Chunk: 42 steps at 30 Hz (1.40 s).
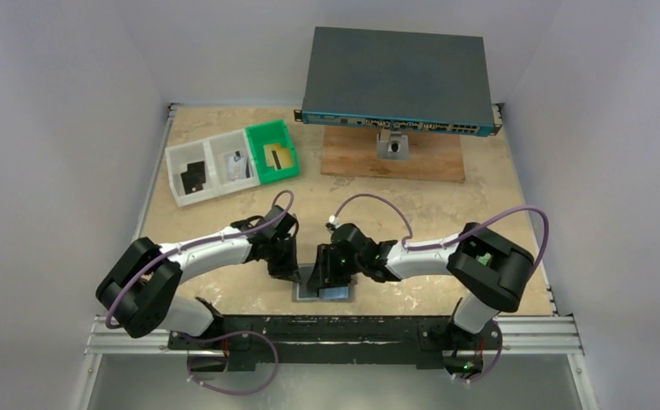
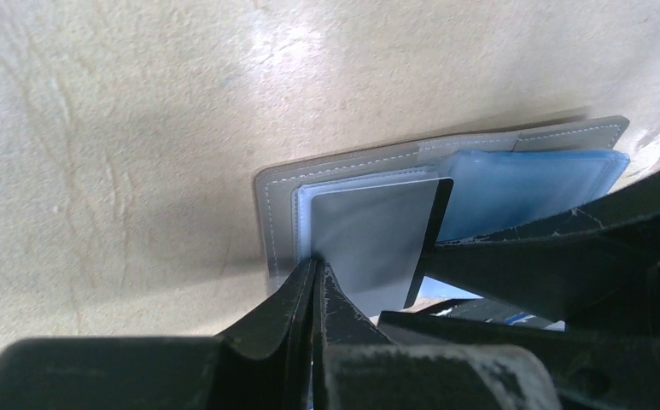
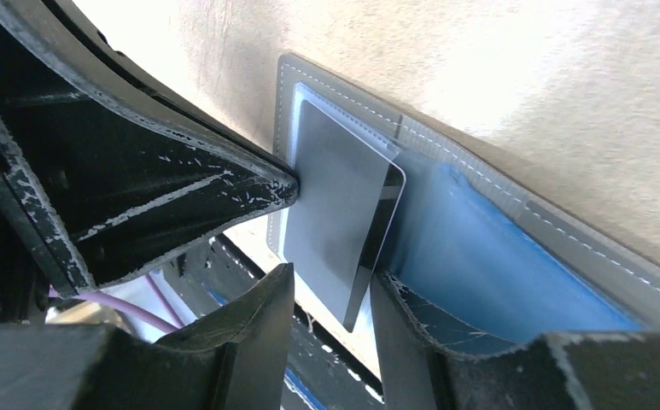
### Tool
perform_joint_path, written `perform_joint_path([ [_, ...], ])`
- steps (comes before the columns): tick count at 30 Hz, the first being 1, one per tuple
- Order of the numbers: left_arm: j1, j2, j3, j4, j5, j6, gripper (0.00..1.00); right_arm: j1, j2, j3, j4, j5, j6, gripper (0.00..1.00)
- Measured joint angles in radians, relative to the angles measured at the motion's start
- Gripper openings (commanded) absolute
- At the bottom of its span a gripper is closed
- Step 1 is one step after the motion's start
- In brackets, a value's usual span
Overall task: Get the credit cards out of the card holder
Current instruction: Remove the credit card from the card holder.
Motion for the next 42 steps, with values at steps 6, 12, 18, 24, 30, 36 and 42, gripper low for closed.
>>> perform_joint_path([
  [6,0.000,0.013,0.000,0.042,0.024,-0.002,0.00,-0.071,-0.027,-0.136,0.192,-0.082,0.060,0.33],
  [12,-0.001,0.018,-0.003,0.060,0.036,-0.006,0.00,-0.114,-0.008,-0.238,0.387,-0.143,0.128,0.25],
  [18,-0.001,0.019,-0.019,0.096,0.055,-0.018,0.00,-0.130,0.060,-0.286,0.558,-0.194,0.193,0.17],
  [24,-0.001,0.025,-0.027,0.117,0.066,-0.040,0.00,-0.140,0.095,-0.317,0.658,-0.219,0.237,0.13],
  [30,-0.001,0.029,-0.027,0.115,0.058,-0.076,0.00,-0.151,0.093,-0.340,0.689,-0.219,0.251,0.18],
  [36,-0.001,0.031,-0.027,0.111,0.054,-0.099,0.00,-0.161,0.090,-0.360,0.716,-0.218,0.260,0.19],
  [42,-0.001,0.032,-0.027,0.110,0.051,-0.110,0.00,-0.166,0.090,-0.371,0.738,-0.218,0.272,0.13],
])
